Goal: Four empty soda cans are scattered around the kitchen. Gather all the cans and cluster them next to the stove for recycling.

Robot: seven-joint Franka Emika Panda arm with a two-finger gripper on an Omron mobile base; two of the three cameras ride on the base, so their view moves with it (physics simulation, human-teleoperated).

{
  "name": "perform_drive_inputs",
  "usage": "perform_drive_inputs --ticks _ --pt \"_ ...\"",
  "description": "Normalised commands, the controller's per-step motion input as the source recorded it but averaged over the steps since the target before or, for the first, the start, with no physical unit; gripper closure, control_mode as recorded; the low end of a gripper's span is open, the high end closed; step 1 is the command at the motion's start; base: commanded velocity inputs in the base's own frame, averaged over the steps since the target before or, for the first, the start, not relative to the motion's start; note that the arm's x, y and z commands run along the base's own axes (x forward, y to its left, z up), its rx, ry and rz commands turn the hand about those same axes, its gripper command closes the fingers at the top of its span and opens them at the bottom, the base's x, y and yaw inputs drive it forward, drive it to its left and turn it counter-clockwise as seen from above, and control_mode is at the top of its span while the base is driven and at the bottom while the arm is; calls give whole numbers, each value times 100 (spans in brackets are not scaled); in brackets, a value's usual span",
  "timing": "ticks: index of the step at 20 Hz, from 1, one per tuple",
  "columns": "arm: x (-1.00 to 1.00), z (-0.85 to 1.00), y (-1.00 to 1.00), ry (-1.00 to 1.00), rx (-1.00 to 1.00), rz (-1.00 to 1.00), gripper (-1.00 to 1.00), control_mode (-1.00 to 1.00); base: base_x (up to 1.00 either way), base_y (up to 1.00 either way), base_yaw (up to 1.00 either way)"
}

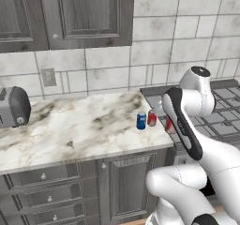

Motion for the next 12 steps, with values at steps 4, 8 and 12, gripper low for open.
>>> perform_drive_inputs --ticks 4,8,12 --pt "28 -21 0 -1 0 0 100 -100 0 0 0" --pt "12 -16 -11 -2 0 0 100 -100 0 0 0" --pt "30 -12 -9 0 0 0 100 -100 0 0 0"
